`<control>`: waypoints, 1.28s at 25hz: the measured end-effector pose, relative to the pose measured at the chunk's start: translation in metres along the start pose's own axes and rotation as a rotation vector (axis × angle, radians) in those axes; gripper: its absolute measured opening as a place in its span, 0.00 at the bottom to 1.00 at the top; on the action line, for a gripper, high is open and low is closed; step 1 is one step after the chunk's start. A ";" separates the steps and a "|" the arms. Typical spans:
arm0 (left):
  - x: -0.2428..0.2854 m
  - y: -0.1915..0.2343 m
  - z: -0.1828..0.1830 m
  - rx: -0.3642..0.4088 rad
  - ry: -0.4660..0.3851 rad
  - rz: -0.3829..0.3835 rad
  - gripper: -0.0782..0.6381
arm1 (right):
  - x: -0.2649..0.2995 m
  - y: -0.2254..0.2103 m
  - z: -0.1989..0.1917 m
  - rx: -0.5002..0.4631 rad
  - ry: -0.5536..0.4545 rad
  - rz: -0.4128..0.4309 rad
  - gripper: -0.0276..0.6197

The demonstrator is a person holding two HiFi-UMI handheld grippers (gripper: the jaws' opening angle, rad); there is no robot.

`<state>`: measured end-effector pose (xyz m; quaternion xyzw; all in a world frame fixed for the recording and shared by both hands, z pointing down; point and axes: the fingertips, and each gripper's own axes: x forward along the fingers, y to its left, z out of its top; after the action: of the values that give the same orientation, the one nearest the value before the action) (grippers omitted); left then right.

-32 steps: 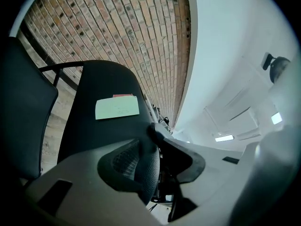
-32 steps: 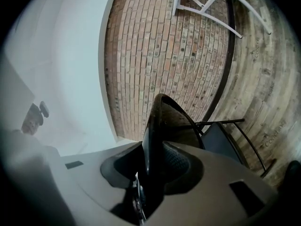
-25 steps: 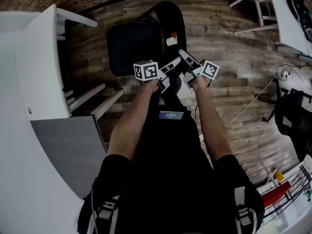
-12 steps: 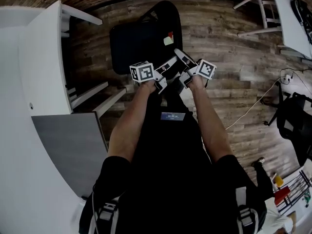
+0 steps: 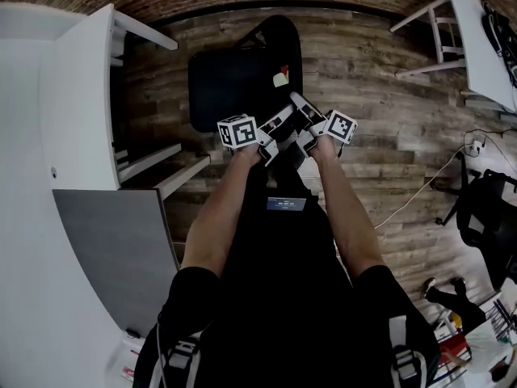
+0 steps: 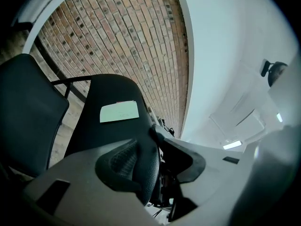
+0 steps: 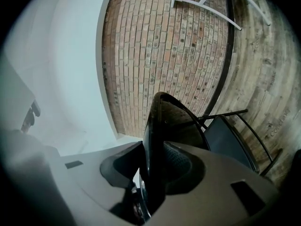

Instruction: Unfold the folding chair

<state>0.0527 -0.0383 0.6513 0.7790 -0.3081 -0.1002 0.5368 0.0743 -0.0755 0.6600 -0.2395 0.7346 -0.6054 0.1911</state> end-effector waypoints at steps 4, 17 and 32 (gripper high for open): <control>-0.015 0.000 0.000 -0.053 -0.057 -0.004 0.35 | -0.013 0.000 0.001 0.004 -0.004 0.000 0.25; -0.081 -0.051 -0.016 -0.078 -0.070 -0.131 0.35 | -0.097 0.040 -0.026 -0.033 -0.115 -0.019 0.25; -0.184 -0.118 -0.075 -0.139 -0.045 -0.284 0.34 | -0.151 0.160 -0.141 -0.145 -0.062 -0.082 0.25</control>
<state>-0.0120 0.1552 0.5435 0.7731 -0.1991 -0.2135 0.5630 0.0970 0.1497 0.5295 -0.3011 0.7598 -0.5502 0.1709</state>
